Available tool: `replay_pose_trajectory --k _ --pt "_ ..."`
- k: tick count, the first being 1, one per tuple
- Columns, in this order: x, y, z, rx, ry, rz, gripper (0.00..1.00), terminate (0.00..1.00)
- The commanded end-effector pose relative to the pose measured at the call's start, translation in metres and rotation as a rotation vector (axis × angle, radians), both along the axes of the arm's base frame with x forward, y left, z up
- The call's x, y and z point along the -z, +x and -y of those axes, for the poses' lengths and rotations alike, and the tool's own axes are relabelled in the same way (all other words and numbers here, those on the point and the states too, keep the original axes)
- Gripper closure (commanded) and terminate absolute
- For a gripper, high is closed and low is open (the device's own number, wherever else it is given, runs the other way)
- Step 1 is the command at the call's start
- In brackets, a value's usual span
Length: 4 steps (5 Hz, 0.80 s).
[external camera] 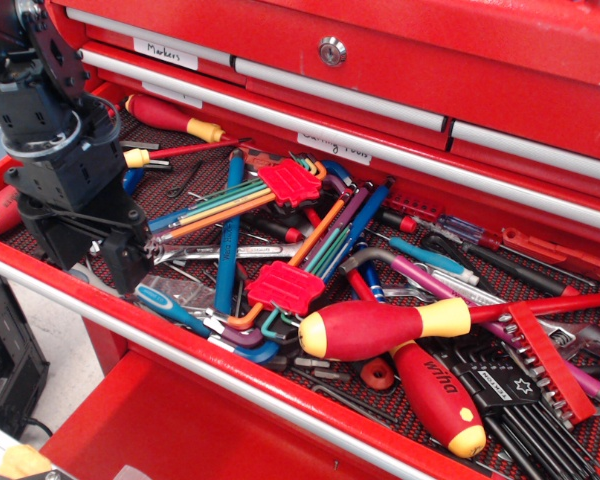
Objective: Pick up bit holder
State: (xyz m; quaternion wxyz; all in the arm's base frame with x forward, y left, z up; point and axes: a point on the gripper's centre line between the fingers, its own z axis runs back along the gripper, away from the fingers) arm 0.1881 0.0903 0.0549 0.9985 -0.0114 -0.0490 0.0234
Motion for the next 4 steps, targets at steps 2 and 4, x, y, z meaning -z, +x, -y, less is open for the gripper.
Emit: replay_pose_trajectory --k 2,4 --pt "-0.024 0.013 0.038 0.248 -0.023 -0.091 0.0 0.0" --pt "-0.05 0.071 0.132 0.044 0.007 0.02 0.0 0.0"
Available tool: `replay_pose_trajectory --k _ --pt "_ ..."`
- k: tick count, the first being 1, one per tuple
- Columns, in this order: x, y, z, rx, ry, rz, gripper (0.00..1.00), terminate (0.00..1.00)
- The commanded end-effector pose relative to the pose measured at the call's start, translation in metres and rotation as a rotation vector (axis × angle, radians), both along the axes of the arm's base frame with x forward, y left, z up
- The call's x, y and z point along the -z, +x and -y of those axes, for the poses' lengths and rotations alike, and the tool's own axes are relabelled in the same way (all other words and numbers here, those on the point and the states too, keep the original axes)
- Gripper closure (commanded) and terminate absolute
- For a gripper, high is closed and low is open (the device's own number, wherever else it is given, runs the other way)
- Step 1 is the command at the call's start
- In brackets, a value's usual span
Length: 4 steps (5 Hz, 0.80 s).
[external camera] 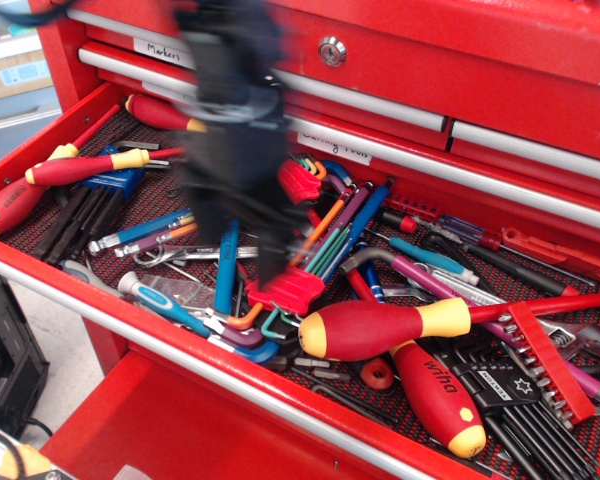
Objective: Pick up bit holder
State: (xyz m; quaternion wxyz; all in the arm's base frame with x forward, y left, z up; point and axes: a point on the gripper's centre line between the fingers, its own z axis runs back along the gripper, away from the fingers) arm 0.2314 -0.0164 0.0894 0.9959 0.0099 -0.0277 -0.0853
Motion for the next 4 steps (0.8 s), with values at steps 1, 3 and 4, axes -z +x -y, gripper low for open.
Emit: replay_pose_trajectory --k 1,3,4 --pt "-0.006 0.048 0.068 -0.416 -0.07 0.181 0.0 0.0" --pt "0.004 0.085 0.161 -0.779 0.019 0.374 0.0 0.0" --pt "0.013 0.097 0.178 -0.894 0.014 0.357 0.0 0.0"
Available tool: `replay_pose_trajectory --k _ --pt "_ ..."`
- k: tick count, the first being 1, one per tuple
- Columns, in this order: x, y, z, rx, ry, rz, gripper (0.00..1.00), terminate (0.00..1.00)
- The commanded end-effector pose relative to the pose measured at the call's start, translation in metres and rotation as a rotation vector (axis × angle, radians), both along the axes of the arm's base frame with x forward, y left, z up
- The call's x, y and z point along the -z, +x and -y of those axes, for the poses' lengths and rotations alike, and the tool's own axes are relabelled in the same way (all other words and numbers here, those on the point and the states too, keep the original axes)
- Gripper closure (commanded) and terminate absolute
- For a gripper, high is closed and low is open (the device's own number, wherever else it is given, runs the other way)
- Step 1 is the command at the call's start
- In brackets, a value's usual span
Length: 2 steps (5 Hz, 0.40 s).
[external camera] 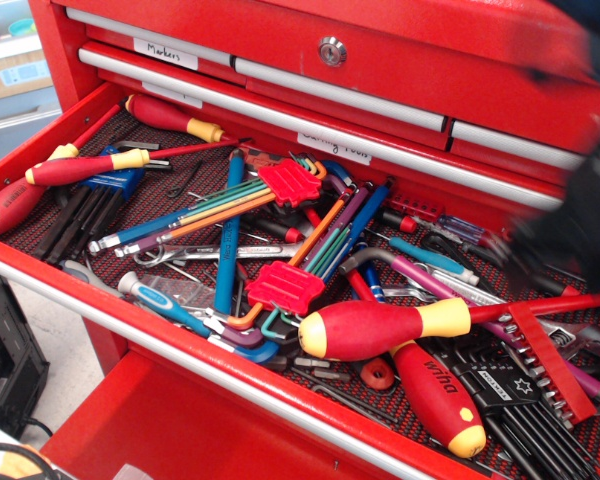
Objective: Pick up bit holder
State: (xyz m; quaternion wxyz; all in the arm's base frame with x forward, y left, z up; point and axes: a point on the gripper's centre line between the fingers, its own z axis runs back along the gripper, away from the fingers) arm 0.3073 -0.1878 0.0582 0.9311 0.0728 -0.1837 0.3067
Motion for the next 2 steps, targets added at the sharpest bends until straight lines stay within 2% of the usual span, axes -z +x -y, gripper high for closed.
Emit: replay_pose_trajectory --k 1,2 --pt "0.0054 0.0218 0.0077 -0.085 -0.086 0.063 0.0 0.0" --pt "0.0121 0.0165 0.0021 -0.065 -0.094 0.056 0.0 0.0"
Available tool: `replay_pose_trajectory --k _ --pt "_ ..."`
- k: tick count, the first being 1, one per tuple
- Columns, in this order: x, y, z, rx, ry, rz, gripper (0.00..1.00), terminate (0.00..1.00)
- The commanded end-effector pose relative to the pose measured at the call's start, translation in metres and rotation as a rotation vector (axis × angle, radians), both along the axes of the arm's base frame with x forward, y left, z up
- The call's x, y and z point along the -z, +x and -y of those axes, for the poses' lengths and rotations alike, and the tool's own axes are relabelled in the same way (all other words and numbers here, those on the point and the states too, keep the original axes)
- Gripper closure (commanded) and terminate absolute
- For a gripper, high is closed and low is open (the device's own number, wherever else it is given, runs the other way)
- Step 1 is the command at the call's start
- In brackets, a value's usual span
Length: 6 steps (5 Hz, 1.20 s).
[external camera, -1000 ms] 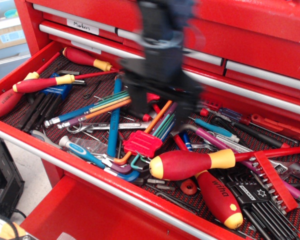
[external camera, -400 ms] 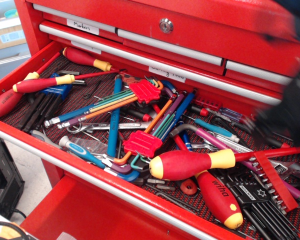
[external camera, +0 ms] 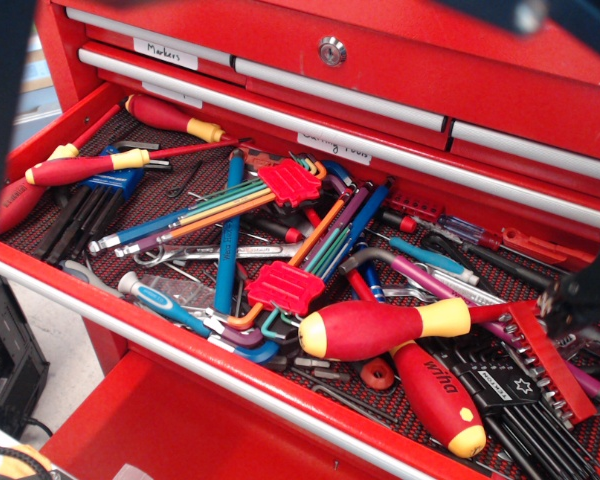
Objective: Pick up bit holder
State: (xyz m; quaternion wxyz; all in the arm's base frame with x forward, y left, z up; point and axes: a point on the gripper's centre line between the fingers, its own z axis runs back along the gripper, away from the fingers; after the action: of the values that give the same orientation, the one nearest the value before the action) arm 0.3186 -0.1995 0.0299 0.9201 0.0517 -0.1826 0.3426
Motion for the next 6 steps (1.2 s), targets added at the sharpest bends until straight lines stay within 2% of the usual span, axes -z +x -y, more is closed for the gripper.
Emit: replay_pose_trajectory --k 1,3,4,5,6 --pt "-0.013 0.001 -0.019 0.016 -0.041 0.023 0.0 0.0" --pt "-0.015 0.002 -0.04 0.032 -0.03 0.008 0.0 0.0" --pt "-0.001 0.005 -0.043 0.053 -0.071 0.034 0.0 0.0" --pt "0.007 0.011 -0.044 0.065 -0.086 0.042 0.0 0.0" --pt "0.004 0.009 -0.042 0.076 -0.078 0.025 1.0 0.0"
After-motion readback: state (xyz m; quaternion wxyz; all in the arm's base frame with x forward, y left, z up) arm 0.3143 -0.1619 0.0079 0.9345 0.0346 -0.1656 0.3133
